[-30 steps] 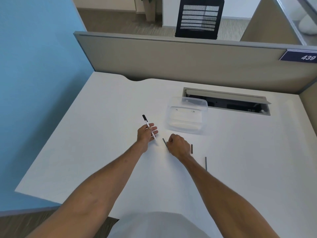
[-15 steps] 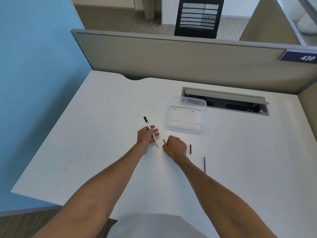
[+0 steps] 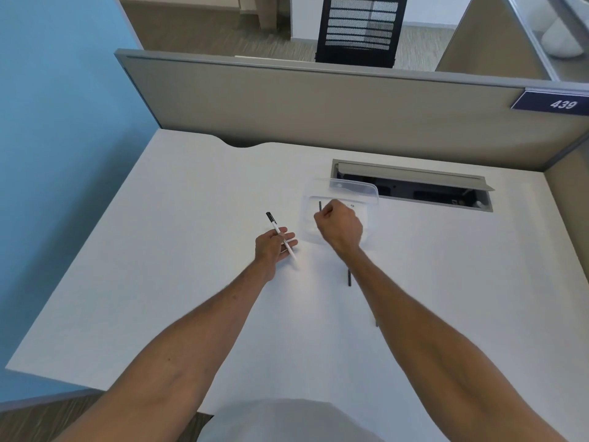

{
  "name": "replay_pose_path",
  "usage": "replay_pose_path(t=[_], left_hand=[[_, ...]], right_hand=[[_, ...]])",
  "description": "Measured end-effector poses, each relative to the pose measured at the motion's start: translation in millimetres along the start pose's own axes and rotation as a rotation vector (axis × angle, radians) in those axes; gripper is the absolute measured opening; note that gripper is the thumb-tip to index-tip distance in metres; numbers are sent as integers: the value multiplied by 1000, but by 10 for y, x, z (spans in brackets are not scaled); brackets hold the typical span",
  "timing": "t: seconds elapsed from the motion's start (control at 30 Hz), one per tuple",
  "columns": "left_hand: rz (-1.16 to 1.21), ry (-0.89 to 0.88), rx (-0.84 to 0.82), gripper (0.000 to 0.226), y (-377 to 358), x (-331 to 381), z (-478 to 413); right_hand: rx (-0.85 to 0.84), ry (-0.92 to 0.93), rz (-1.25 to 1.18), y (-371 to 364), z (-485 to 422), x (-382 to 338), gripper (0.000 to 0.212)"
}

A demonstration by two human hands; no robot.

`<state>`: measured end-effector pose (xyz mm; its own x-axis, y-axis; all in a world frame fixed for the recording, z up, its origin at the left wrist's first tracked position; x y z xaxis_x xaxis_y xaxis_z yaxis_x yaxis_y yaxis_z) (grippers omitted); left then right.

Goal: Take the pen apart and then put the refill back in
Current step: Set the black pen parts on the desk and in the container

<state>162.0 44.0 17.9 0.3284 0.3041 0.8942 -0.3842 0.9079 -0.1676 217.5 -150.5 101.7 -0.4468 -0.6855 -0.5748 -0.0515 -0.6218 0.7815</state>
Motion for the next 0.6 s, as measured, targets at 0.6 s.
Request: replay_pose_path(t=[0.6], left_hand=[[-28, 38, 14, 30, -42, 20, -300]], right_hand=[[-169, -154, 105, -329, -774, -161, 43]])
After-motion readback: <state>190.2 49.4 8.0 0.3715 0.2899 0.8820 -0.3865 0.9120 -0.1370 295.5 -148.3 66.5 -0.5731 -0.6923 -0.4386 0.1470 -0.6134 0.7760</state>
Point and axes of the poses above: each hand's wrist, its own z-axis away from the middle knuckle, its own y-axis out of the back of the hand, x = y × z, the point moved 6 cm from there along -z, towards the middle knuckle, and after that the axes turned 14 degrees about -y, right-handed, at the moved point
